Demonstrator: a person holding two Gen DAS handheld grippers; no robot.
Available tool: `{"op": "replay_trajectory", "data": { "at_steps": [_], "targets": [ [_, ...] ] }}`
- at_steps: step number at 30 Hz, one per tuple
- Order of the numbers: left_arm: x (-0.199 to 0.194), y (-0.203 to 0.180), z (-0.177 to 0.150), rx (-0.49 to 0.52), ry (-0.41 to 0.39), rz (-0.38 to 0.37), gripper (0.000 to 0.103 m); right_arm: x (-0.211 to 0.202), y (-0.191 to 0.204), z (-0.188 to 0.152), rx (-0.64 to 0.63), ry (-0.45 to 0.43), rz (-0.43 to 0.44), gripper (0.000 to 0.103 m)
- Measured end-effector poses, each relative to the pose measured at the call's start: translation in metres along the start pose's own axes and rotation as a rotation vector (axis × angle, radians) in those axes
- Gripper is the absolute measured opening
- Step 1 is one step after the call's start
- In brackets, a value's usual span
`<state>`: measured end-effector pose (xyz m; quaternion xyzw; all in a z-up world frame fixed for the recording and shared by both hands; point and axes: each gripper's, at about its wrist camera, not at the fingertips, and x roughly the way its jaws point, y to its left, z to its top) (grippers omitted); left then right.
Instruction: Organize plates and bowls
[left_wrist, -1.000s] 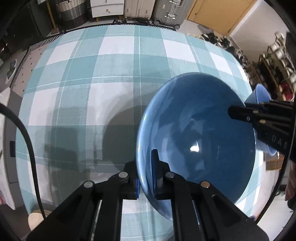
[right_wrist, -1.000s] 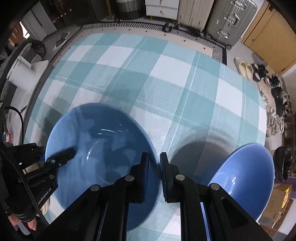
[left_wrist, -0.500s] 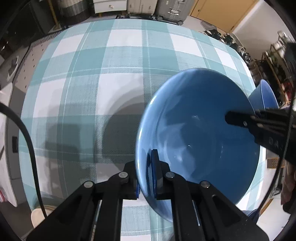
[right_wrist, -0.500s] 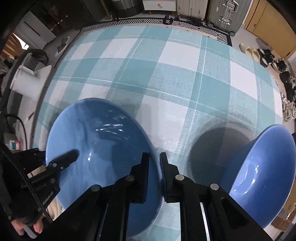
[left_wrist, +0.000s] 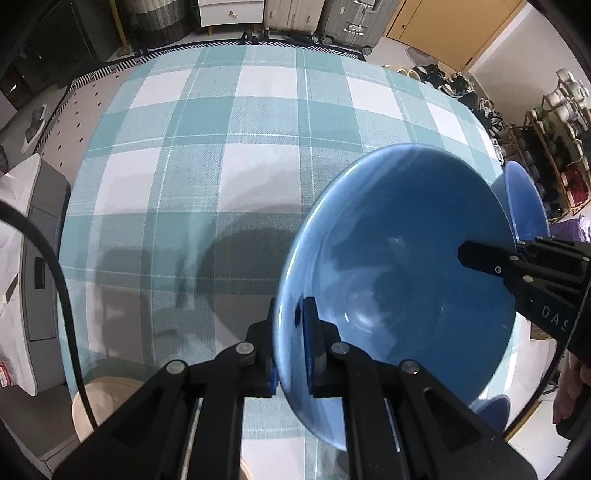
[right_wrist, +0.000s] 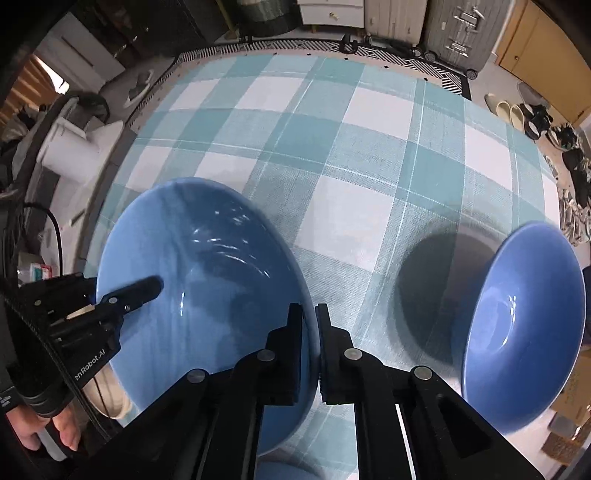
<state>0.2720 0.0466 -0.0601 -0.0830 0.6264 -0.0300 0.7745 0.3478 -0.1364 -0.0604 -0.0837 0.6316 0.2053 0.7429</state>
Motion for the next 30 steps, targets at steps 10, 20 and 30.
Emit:
{"op": "replay_trajectory", "data": {
  "at_steps": [10, 20, 30],
  "targets": [
    [-0.031, -0.014, -0.017, 0.029, -0.018, 0.006, 0.007, -0.032, 0.003, -0.03, 0.035, -0.038, 0.022, 0.006],
    [-0.064, -0.042, -0.049, 0.078, -0.037, 0.001, 0.007, -0.074, 0.005, -0.079, 0.048, -0.056, -0.003, 0.006],
    [-0.083, -0.068, -0.093, 0.094, -0.026, -0.054, 0.007, -0.112, 0.002, -0.141, 0.07, -0.081, -0.018, 0.006]
  ]
}}
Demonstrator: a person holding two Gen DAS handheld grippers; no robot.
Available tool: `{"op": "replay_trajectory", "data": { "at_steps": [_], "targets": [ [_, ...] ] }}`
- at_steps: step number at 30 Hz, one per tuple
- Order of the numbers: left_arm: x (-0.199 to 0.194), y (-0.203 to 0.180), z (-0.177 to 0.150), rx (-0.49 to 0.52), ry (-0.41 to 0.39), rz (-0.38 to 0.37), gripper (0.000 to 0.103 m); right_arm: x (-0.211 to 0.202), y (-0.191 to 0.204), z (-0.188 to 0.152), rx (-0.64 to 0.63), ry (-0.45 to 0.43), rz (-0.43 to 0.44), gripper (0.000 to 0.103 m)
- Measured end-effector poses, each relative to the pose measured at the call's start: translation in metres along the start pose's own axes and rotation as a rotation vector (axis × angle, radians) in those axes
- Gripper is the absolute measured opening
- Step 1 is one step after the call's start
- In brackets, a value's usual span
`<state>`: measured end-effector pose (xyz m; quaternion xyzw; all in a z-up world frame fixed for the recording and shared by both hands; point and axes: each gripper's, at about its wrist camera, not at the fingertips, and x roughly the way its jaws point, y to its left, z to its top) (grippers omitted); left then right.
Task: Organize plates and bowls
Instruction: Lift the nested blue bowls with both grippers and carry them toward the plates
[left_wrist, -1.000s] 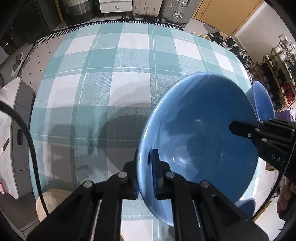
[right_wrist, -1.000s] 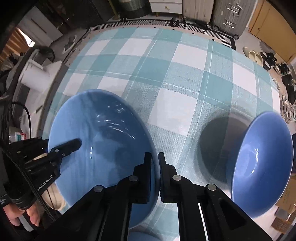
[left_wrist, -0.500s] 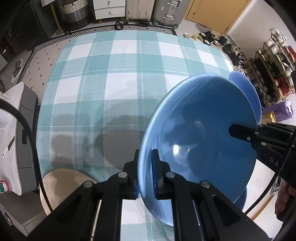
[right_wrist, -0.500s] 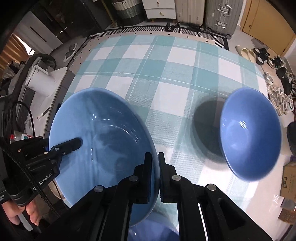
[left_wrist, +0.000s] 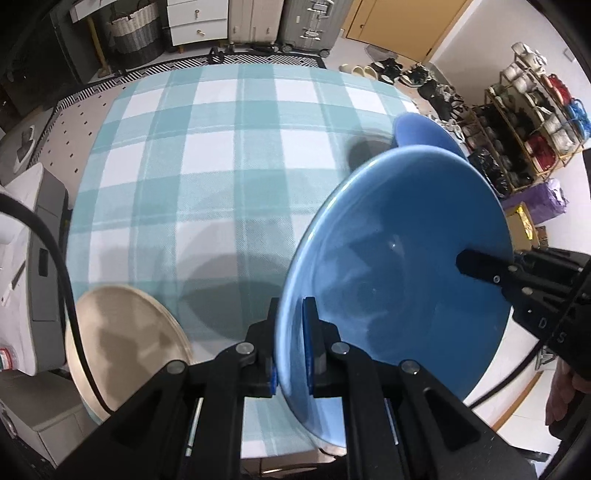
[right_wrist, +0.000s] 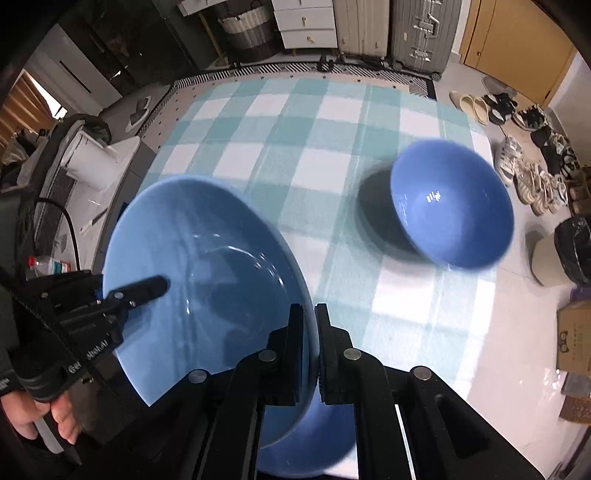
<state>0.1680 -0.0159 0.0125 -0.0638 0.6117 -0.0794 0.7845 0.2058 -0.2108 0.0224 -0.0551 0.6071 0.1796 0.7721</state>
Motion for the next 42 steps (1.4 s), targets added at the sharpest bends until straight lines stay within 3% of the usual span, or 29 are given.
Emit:
{"op": "replay_trajectory", "data": {
  "at_steps": [9, 16, 29, 42],
  "targets": [
    [0.001, -0.032, -0.045, 0.018, 0.01, -0.032, 0.007, -0.018, -0.013, -0.066, 0.039, -0.01, -0.001, 0.006],
    [0.022, -0.04, -0.068, 0.009, 0.031, -0.056, 0.007, -0.008, -0.024, -0.1, 0.061, -0.004, -0.008, 0.006],
    [0.043, -0.044, -0.073, 0.025, -0.002, 0.011, 0.007, 0.033, -0.036, -0.114, 0.09, 0.012, 0.024, 0.006],
    [0.054, -0.055, -0.078, 0.089, -0.026, 0.096, 0.009, 0.045, -0.03, -0.128, -0.005, -0.009, -0.059, 0.006]
  ]
}}
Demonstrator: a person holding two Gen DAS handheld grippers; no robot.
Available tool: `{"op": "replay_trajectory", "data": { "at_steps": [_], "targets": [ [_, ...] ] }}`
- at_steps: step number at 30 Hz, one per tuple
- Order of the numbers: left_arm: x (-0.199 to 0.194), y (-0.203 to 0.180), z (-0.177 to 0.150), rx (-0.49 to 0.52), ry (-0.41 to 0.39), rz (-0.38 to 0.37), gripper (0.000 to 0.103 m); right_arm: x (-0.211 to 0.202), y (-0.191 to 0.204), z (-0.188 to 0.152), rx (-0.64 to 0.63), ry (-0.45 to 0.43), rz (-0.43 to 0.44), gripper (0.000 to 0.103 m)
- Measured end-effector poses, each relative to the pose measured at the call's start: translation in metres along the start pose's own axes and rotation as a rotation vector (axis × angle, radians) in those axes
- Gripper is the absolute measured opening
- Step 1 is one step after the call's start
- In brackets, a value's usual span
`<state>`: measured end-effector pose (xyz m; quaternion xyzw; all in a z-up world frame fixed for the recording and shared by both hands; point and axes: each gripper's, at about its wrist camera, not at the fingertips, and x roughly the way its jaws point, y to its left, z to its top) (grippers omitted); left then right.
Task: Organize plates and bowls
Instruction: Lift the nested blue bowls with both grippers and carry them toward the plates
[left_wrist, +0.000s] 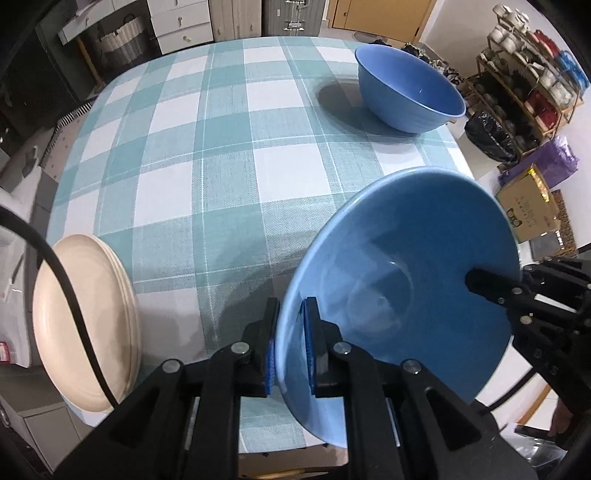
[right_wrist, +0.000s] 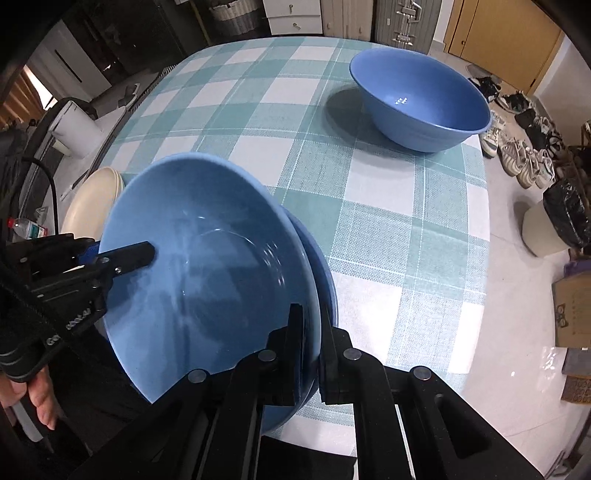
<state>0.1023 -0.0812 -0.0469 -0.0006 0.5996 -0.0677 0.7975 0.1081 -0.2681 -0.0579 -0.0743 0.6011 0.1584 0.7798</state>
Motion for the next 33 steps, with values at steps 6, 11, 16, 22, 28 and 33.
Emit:
{"op": "replay_trajectory", "data": {
  "at_steps": [6, 11, 16, 22, 28, 33],
  "targets": [
    [0.004, 0.0, -0.002, -0.004, 0.001, 0.009, 0.011, -0.001, 0.002, -0.001, -0.005, -0.023, -0.01, 0.006],
    [0.009, 0.002, -0.003, -0.004, 0.001, 0.027, 0.014, -0.004, 0.009, 0.0, -0.006, -0.07, -0.031, 0.008],
    [0.011, 0.006, -0.003, -0.015, 0.007, 0.022, 0.015, -0.007, 0.021, -0.002, -0.069, -0.085, -0.071, 0.008],
    [0.012, 0.006, -0.004, -0.014, 0.012, 0.019, 0.017, -0.01, 0.029, -0.005, -0.101, -0.113, -0.104, 0.011],
    [0.012, 0.007, -0.005, -0.016, 0.018, 0.008, 0.017, -0.011, 0.03, -0.006, -0.095, -0.112, -0.089, 0.017],
    [0.013, 0.003, -0.005, -0.013, 0.024, 0.0, 0.017, -0.01, 0.018, -0.006, -0.027, -0.116, -0.042, 0.018]
  ]
}}
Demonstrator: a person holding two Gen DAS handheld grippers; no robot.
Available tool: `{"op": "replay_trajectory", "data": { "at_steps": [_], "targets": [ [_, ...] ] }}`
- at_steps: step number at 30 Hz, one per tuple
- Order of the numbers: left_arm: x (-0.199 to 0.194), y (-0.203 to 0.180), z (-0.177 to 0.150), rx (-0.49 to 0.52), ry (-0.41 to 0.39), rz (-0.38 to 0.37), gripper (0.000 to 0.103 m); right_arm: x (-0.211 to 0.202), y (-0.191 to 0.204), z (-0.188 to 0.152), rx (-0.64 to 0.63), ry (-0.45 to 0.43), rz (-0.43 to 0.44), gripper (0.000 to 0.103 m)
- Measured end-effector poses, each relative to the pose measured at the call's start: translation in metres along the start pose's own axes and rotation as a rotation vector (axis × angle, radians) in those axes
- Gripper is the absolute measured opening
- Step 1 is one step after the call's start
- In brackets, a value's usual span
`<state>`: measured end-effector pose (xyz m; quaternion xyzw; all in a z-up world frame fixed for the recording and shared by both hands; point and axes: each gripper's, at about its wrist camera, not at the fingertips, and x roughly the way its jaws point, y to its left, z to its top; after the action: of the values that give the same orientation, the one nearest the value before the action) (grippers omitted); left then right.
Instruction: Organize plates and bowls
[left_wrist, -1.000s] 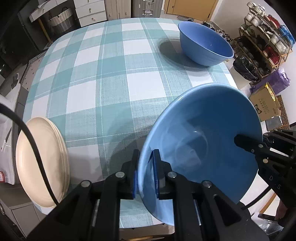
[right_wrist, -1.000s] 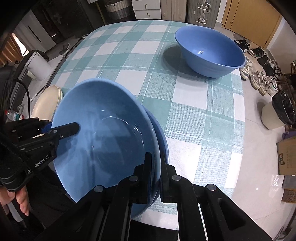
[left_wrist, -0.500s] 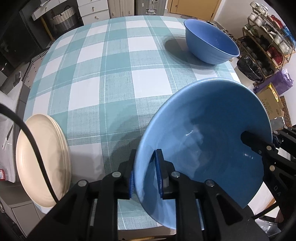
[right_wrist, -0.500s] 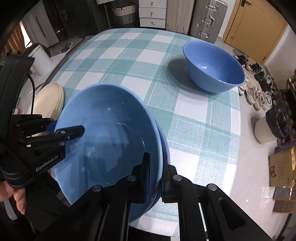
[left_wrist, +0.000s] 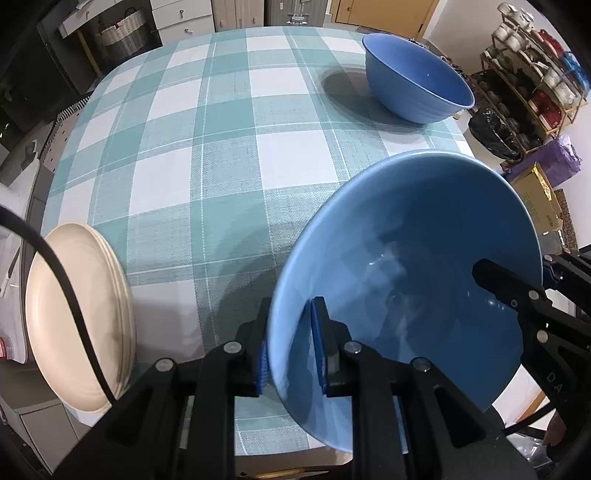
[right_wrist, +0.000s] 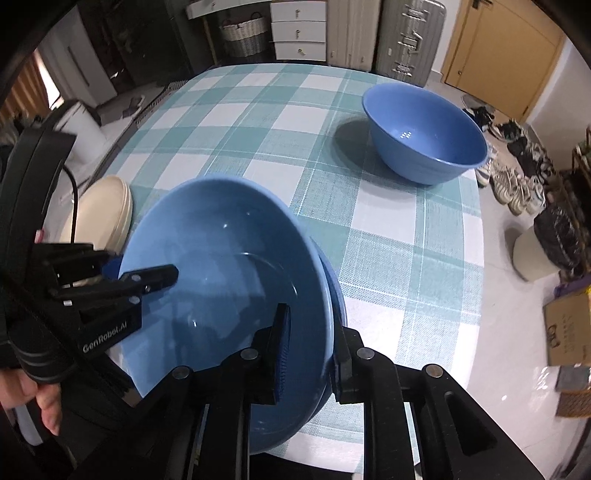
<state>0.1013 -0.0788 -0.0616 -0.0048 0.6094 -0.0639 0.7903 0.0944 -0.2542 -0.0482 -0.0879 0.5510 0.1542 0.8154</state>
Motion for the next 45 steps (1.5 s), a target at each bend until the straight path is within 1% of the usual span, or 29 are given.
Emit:
{"op": "replay_trajectory", "data": {
  "at_steps": [7, 12, 15, 16, 18, 20, 24, 26, 28, 29, 31, 33, 35, 39, 41, 43, 45],
  "targets": [
    [0.0, -0.001, 0.001, -0.005, 0.001, -0.009, 0.017, 0.003, -0.01, -0.002, 0.062, -0.019, 0.029, 0.018],
    [0.001, -0.004, -0.001, -0.004, 0.006, -0.02, 0.017, -0.001, -0.02, -0.004, 0.124, -0.09, 0.039, 0.018],
    [0.0, -0.006, -0.002, -0.003, 0.006, -0.025, 0.017, 0.0, -0.022, -0.006, 0.122, -0.104, 0.038, 0.018],
    [0.0, -0.006, -0.002, -0.004, 0.006, -0.022, 0.017, -0.001, -0.021, -0.007, 0.117, -0.11, 0.03, 0.018],
    [0.0, -0.006, -0.001, -0.006, 0.005, -0.022, 0.017, -0.005, -0.018, -0.007, 0.098, -0.135, -0.015, 0.018],
    [0.001, -0.006, -0.001, -0.008, 0.004, -0.024, 0.017, -0.009, -0.014, -0.006, 0.073, -0.157, -0.046, 0.021],
    [0.0, -0.006, -0.001, -0.006, 0.004, -0.024, 0.017, -0.013, -0.011, -0.007, 0.054, -0.181, -0.069, 0.021],
    [0.0, -0.005, -0.002, -0.008, 0.005, -0.026, 0.017, -0.016, -0.011, -0.008, 0.05, -0.208, -0.09, 0.021],
    [0.001, -0.004, -0.002, -0.013, 0.01, -0.031, 0.02, -0.02, -0.011, -0.01, 0.048, -0.233, -0.104, 0.023],
    [0.001, -0.002, -0.002, -0.019, 0.008, -0.036, 0.02, -0.022, -0.011, -0.011, 0.048, -0.243, -0.108, 0.027],
    [0.0, 0.002, -0.001, -0.035, 0.002, -0.03, 0.022, -0.028, -0.013, -0.016, 0.059, -0.276, -0.099, 0.028],
    [0.0, 0.007, -0.001, -0.047, -0.005, -0.027, 0.033, -0.035, -0.018, -0.022, 0.086, -0.308, -0.07, 0.033],
    [-0.001, 0.009, -0.002, -0.055, -0.012, -0.029, 0.038, -0.036, -0.023, -0.026, 0.114, -0.307, -0.032, 0.034],
    [-0.003, 0.01, -0.004, -0.057, -0.02, -0.042, 0.042, -0.031, -0.028, -0.034, 0.147, -0.279, 0.026, 0.034],
    [-0.003, 0.007, -0.005, -0.047, -0.017, -0.038, 0.042, -0.026, -0.03, -0.037, 0.164, -0.27, 0.053, 0.034],
    [-0.003, 0.005, -0.007, -0.036, -0.016, -0.035, 0.042, -0.019, -0.032, -0.039, 0.19, -0.241, 0.069, 0.033],
    [-0.002, 0.003, -0.008, -0.022, -0.013, -0.024, 0.042, -0.013, -0.032, -0.04, 0.201, -0.229, 0.085, 0.03]
  ]
}}
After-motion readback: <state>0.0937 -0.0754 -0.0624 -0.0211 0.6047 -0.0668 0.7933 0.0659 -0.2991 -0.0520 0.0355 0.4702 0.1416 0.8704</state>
